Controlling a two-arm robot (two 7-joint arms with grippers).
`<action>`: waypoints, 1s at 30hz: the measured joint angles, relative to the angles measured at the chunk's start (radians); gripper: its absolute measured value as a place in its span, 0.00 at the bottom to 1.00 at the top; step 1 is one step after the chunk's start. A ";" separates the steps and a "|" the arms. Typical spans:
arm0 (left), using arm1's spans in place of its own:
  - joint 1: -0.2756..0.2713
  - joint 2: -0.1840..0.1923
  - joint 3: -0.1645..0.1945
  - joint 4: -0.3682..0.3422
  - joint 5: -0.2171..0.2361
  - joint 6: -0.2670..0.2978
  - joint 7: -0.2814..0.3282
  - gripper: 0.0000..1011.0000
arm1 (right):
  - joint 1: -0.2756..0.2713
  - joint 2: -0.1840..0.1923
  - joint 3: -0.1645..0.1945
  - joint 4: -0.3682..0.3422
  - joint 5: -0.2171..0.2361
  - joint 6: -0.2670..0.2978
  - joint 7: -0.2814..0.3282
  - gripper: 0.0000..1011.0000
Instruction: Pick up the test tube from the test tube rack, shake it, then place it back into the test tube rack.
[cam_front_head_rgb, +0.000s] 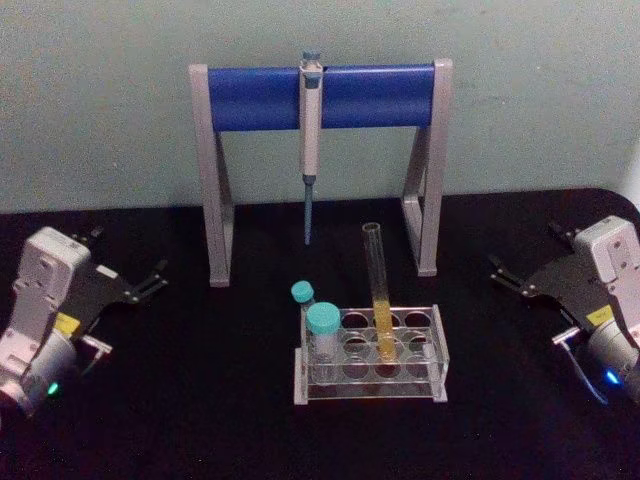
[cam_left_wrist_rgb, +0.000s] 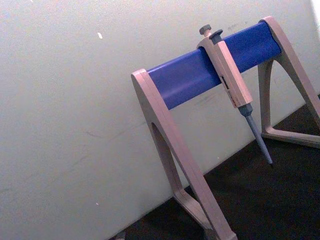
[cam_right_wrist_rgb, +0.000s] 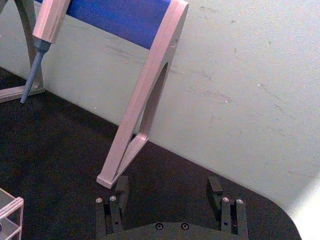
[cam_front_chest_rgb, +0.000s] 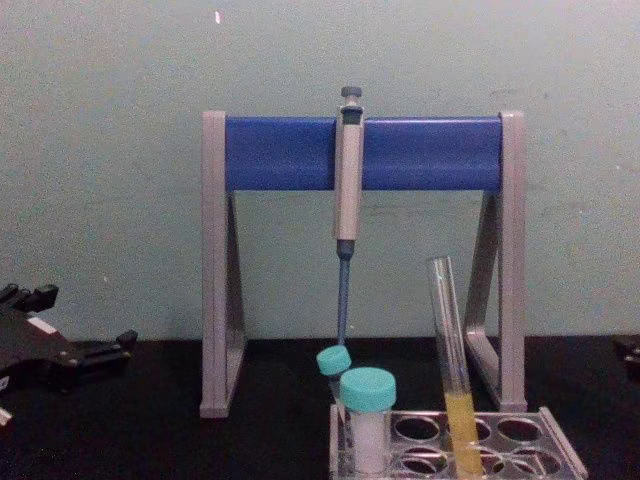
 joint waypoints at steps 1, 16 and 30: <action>0.000 0.000 0.000 0.000 0.000 0.000 0.000 1.00 | 0.000 0.000 0.000 0.000 0.000 0.000 0.000 0.99; 0.000 0.000 0.000 0.000 0.000 0.000 0.000 1.00 | 0.000 0.000 0.000 0.000 0.000 0.000 0.000 0.99; 0.000 0.000 0.000 0.000 0.000 0.000 0.000 1.00 | 0.000 0.000 0.000 0.000 0.000 0.000 0.000 0.99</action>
